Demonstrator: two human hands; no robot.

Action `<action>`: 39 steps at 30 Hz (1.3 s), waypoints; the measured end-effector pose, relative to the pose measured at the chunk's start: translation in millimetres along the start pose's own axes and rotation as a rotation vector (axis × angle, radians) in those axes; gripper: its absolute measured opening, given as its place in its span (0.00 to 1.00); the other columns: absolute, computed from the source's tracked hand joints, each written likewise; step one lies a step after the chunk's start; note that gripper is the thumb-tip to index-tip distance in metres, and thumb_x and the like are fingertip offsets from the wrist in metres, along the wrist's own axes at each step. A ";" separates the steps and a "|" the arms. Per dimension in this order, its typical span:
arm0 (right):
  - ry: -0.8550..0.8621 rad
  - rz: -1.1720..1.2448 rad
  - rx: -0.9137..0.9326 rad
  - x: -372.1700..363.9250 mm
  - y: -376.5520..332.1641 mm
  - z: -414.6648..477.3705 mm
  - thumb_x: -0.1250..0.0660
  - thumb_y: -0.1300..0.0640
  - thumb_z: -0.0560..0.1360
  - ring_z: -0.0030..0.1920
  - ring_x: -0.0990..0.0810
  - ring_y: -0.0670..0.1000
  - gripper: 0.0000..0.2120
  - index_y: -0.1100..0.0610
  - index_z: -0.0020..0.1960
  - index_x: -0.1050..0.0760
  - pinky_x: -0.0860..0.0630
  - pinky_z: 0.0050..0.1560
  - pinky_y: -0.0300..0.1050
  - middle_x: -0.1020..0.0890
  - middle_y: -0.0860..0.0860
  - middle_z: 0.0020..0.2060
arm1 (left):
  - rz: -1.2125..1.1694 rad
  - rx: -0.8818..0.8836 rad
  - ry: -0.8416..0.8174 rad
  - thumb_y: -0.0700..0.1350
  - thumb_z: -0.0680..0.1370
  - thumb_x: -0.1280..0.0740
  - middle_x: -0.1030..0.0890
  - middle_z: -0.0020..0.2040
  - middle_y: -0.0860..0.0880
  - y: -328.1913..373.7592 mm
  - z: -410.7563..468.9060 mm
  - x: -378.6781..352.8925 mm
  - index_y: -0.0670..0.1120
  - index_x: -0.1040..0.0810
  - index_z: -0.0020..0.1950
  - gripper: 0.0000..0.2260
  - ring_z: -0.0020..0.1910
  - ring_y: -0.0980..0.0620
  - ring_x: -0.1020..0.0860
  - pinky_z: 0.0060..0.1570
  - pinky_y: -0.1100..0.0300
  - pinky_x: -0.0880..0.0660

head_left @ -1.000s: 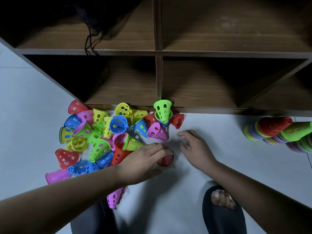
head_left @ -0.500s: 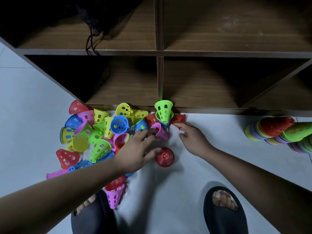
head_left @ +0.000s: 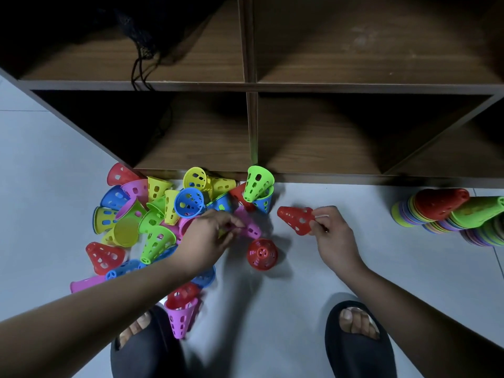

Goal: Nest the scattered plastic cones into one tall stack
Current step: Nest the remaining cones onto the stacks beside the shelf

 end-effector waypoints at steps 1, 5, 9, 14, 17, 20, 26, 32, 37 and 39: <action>-0.005 0.063 -0.042 2.9 -0.1 -2.2 0.32 0.61 0.83 0.48 0.14 0.49 0.10 0.47 0.56 0.26 0.23 0.48 0.46 0.13 0.49 0.47 | -0.048 0.046 0.024 0.42 0.82 0.26 0.18 0.47 0.65 2.3 -1.2 5.1 0.55 0.16 0.54 0.06 0.46 0.59 0.17 0.45 0.52 0.17; -0.093 0.348 -0.196 5.6 -0.1 -11.8 0.32 0.64 0.83 0.43 0.16 0.46 0.07 0.57 0.60 0.21 0.25 0.44 0.43 0.13 0.53 0.47 | -0.264 0.179 0.119 0.42 0.84 0.29 0.15 0.45 0.55 10.1 -4.5 24.2 0.55 0.17 0.52 0.07 0.40 0.54 0.15 0.37 0.55 0.17; -0.206 0.532 -0.242 -3.0 -4.7 -24.2 0.34 0.68 0.83 0.45 0.19 0.54 0.08 0.60 0.57 0.18 0.27 0.42 0.46 0.14 0.55 0.44 | -0.595 0.212 0.181 0.39 0.84 0.30 0.16 0.43 0.55 20.9 -7.5 38.8 0.44 0.20 0.58 0.04 0.41 0.57 0.17 0.40 0.67 0.22; -0.218 0.613 -0.245 -1.4 -15.4 -31.4 0.38 0.70 0.83 0.44 0.21 0.52 0.12 0.60 0.57 0.17 0.29 0.42 0.46 0.14 0.55 0.44 | -0.814 0.241 0.104 0.38 0.84 0.32 0.16 0.41 0.48 26.2 -15.1 34.3 0.42 0.22 0.63 0.08 0.40 0.56 0.19 0.41 0.66 0.24; -0.237 0.665 -0.246 -2.4 -24.8 -33.7 0.39 0.72 0.83 0.42 0.21 0.51 0.12 0.62 0.56 0.19 0.30 0.41 0.45 0.15 0.54 0.43 | -0.877 0.299 0.015 0.42 0.82 0.30 0.18 0.42 0.46 27.7 -17.6 19.0 0.42 0.21 0.63 0.11 0.39 0.54 0.22 0.38 0.62 0.25; -0.276 0.741 -0.255 -5.5 -33.0 -35.3 0.40 0.71 0.83 0.40 0.23 0.50 0.11 0.64 0.58 0.20 0.30 0.38 0.43 0.16 0.55 0.45 | -0.843 0.337 -0.036 0.44 0.81 0.30 0.18 0.40 0.50 23.1 -19.1 2.0 0.42 0.21 0.62 0.11 0.37 0.57 0.25 0.38 0.66 0.27; -0.281 0.762 -0.277 0.9 -40.7 -39.1 0.43 0.78 0.79 0.41 0.24 0.51 0.19 0.61 0.48 0.18 0.31 0.39 0.46 0.15 0.53 0.42 | -0.844 0.428 -0.057 0.36 0.84 0.32 0.20 0.38 0.51 1.4 -23.2 -18.1 0.42 0.20 0.60 0.06 0.40 0.53 0.25 0.41 0.61 0.28; -0.350 0.456 -0.115 -15.3 -44.9 -46.7 0.43 0.78 0.78 0.34 0.28 0.52 0.21 0.58 0.49 0.17 0.30 0.36 0.43 0.17 0.52 0.37 | -0.664 0.385 -0.111 0.37 0.84 0.31 0.15 0.40 0.50 2.8 -26.8 -37.8 0.44 0.21 0.58 0.04 0.40 0.56 0.19 0.41 0.68 0.27; -0.347 0.220 -0.036 -30.4 -49.3 -50.9 0.39 0.73 0.81 0.33 0.22 0.40 0.17 0.54 0.50 0.19 0.28 0.37 0.32 0.16 0.43 0.36 | -0.514 0.407 -0.099 0.43 0.81 0.25 0.14 0.44 0.52 -13.2 -30.9 -45.0 0.51 0.20 0.54 0.06 0.45 0.51 0.15 0.52 0.55 0.19; -0.341 0.122 0.000 -34.6 -48.0 -50.8 0.35 0.67 0.82 0.36 0.18 0.41 0.13 0.51 0.50 0.19 0.25 0.39 0.32 0.15 0.45 0.38 | -0.434 0.401 -0.083 0.46 0.80 0.24 0.14 0.45 0.55 -17.2 -28.9 -43.1 0.53 0.20 0.54 0.06 0.45 0.54 0.16 0.50 0.58 0.20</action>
Point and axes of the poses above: each hand's wrist, its own z-axis towards the middle knuckle, its own x-axis out of the back of the hand, y = z × x, the point moved 5 cm from there along z, towards the middle knuckle
